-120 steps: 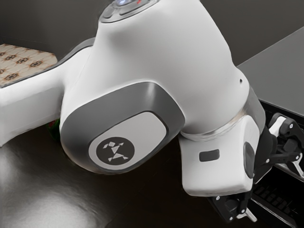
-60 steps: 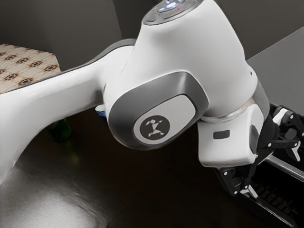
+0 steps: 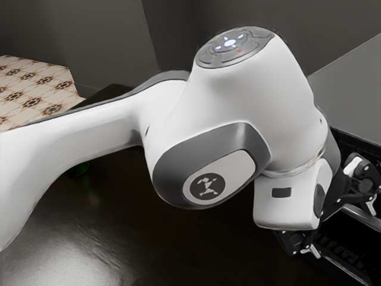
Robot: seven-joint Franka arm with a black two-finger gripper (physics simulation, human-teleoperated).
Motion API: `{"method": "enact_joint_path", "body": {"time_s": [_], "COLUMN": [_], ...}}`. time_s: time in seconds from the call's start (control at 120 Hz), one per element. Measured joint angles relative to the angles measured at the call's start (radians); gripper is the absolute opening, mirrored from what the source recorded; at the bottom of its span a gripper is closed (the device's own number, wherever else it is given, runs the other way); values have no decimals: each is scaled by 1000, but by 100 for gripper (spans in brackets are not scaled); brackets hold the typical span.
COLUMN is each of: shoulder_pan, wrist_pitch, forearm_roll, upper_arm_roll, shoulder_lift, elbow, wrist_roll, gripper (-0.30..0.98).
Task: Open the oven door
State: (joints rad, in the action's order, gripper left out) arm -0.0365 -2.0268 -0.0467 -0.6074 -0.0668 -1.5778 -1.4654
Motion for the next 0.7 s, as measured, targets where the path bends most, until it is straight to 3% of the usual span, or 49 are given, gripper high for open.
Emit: {"method": "enact_joint_path", "body": {"time_s": [0.067, 0.125, 0.158, 0.192, 0.217, 0.233, 0.258, 0.3, 0.367, 0.417, 0.508, 0.7], "shoulder_pan": [10, 50, 7, -155, -281, -306, -256, -42, 168, 235, 316, 237], "wrist_pitch": [-13, -40, -48, -11, 54, 101, 177, 297, 440, 508, 566, 613], "forearm_roll": [0, 20, 54, 85, 74, 52, 21, -5, -23, -27, -2, 51], "upper_arm_roll": [-1, -1, -2, -29, -45, -11, 79, 244, 377, 411, 438, 496], "shoulder_lift": [39, 207, 453, 773, 990, 1046, 997, 727, 353, 156, -24, -96], "elbow": [-72, -262, -444, -581, -482, -349, -113, 217, 422, 465, 413, 369], "wrist_roll": [-3, -6, -7, -2, 9, 18, 32, 65, 187, 285, 446, 710], "gripper": [70, 68, 53, 56, 58, 59, 60, 62, 64, 65, 66, 68]}}
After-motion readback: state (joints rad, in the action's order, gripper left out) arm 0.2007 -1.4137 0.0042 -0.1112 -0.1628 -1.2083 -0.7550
